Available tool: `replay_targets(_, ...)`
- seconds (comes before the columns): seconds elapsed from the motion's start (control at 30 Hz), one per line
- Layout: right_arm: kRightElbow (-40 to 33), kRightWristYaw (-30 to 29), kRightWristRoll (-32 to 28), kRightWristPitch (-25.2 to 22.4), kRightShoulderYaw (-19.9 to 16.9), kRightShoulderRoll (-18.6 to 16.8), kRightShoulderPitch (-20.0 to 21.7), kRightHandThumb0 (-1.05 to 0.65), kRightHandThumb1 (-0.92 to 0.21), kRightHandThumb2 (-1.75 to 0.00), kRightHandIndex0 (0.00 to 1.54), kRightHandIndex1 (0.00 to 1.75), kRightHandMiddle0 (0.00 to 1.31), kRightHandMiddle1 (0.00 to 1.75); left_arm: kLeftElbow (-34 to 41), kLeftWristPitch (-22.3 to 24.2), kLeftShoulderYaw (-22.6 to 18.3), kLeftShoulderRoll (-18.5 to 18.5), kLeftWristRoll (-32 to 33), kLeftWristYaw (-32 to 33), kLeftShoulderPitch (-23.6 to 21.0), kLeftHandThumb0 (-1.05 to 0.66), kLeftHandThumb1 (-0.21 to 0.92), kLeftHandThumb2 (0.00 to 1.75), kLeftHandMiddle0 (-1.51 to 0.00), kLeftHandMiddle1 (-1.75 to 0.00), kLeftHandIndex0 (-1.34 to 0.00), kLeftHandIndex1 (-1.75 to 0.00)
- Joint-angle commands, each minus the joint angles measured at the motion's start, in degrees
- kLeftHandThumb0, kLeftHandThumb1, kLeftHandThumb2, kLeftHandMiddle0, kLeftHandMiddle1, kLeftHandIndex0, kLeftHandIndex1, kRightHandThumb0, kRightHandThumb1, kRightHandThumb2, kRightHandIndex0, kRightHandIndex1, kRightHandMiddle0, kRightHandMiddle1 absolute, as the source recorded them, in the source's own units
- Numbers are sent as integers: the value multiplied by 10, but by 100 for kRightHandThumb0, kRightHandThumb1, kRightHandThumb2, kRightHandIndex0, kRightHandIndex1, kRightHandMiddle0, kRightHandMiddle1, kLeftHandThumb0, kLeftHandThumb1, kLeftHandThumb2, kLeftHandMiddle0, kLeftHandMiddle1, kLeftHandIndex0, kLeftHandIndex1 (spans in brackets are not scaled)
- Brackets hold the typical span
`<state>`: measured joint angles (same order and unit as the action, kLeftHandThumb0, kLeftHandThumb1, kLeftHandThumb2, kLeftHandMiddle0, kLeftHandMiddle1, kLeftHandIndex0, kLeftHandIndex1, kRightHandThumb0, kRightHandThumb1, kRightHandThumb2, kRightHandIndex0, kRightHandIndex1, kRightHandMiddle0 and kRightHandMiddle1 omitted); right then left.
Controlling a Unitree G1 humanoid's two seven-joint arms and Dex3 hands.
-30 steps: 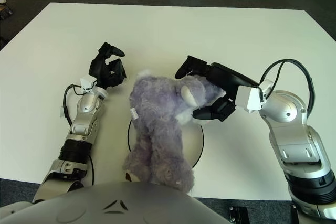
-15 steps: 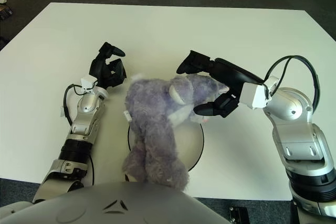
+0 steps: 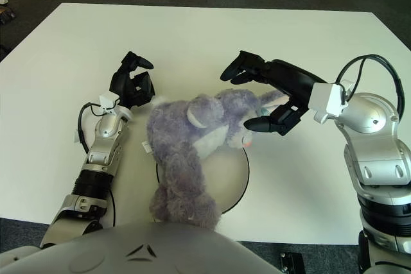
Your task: Put the doll into the plate.
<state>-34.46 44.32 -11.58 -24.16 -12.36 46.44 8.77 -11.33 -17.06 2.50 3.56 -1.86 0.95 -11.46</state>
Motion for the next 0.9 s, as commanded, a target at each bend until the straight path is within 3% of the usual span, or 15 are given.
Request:
replay_targets(0.0,33,13,-28,4,-35,13,13,-52,-30,-98,23,59,0,110,-26,-7,3,4,-7,7,33,-40,59,96,-108,-175,-40,-175)
replay_targets(0.1,71,27,-42,23,-46,17,31,-54,-30,-96,24,60,0,109,-26,-8,4,5,-7,7,34,-40,59,96,-108,-175,-40,-175)
replay_targets(0.23,159,67,-67,51,-42,34,93,-54,-30,-95,23,59,0,110,-28,-10,4,4,-6,3,34,-40,59,96,-108,-175,-40,-175)
replay_targets(0.4,212,106,-106,28,-30,42,146,-47,-26,-100,21,62,2,114,-30,-12,4,4,-6,4,33,-40,59,96,-108,-175,-40,-175)
replay_targets(0.47,224,141,-130,-10,-13,60,171,-44,-26,-104,21,65,3,116,-30,-12,4,4,-6,4,32,-40,60,96,-108,-175,-40,-175)
replay_targets(0.5,248,143,-113,18,-19,64,152,-41,-28,-107,22,70,4,121,-31,-13,4,5,-6,4,32,-40,60,96,-108,-175,-40,-175)
replay_targets(0.57,278,140,-86,62,-30,65,126,-30,-29,-128,36,101,6,134,-31,-13,4,5,-6,5,32,-40,60,96,-108,-175,-40,-175)
replay_targets(0.6,231,92,-63,53,-31,50,109,-29,-29,-131,38,106,6,136,-31,-14,4,5,-8,6,32,-40,60,96,-108,-175,-40,-175)
replay_targets(0.63,208,62,-51,50,-31,41,104,-3,-34,-126,42,131,7,136,-31,-14,4,4,-10,8,32,-40,60,96,-108,-175,-40,-175)
replay_targets(0.67,193,42,-42,50,-32,34,100,5,-42,-116,40,139,7,136,-32,-14,4,4,-11,9,32,-40,60,95,-108,-175,-40,-175)
replay_targets(0.7,195,34,-44,49,-33,31,103,15,-58,-93,36,149,7,135,-31,-13,4,4,-12,9,31,-40,60,95,-108,-175,-40,-175)
replay_targets(0.77,207,32,-59,38,-36,28,111,-5,-37,-112,21,125,5,133,-31,-11,4,4,-13,8,31,-40,60,95,-108,-175,-40,-175)
replay_targets(0.87,216,17,-79,6,-39,16,127,-17,-24,-122,12,109,2,133,-30,-9,5,3,-11,6,31,-40,60,95,-108,-175,-39,-175)
